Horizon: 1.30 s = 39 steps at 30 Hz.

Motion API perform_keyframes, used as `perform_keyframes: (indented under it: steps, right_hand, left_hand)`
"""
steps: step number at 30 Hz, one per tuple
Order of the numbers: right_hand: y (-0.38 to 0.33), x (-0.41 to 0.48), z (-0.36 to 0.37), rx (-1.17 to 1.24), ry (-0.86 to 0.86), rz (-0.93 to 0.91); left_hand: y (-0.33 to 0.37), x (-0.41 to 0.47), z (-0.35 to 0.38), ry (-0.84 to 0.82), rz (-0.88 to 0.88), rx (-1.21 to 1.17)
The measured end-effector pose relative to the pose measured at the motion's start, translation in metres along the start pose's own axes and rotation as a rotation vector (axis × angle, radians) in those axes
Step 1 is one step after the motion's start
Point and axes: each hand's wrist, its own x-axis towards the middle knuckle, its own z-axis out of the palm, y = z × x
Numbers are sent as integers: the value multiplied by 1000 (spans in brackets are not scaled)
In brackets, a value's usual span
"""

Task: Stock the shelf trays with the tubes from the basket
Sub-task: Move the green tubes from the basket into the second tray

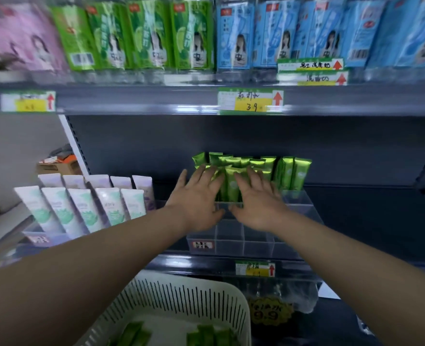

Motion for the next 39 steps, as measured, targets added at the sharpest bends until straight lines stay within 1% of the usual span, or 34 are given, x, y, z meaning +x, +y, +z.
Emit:
perform_keyframes:
  steps: [9,14,22,30,36,39]
  right_hand:
    - [-54,-43,30,21,-50,-106]
    - [-78,-62,59,8,-68,-156]
    - [-100,-85,110,29,-193,-207]
    - [-103,-94,165,107,-318,-207]
    - [-96,-94,200,139,-450,-181]
    - [-96,-91,217,158,-522,-171]
  left_hand:
    - [-16,-74,8,2,-115,-11]
    - [-25,-116,27,-10,-158,-35]
    - [-43,-169,75,-80,-202,-82]
    - [-50,-195,124,-147,-203,-166]
    - [-56,-198,158,-287,-212,-217]
    - [-59,-194,172,-371,-214,-283]
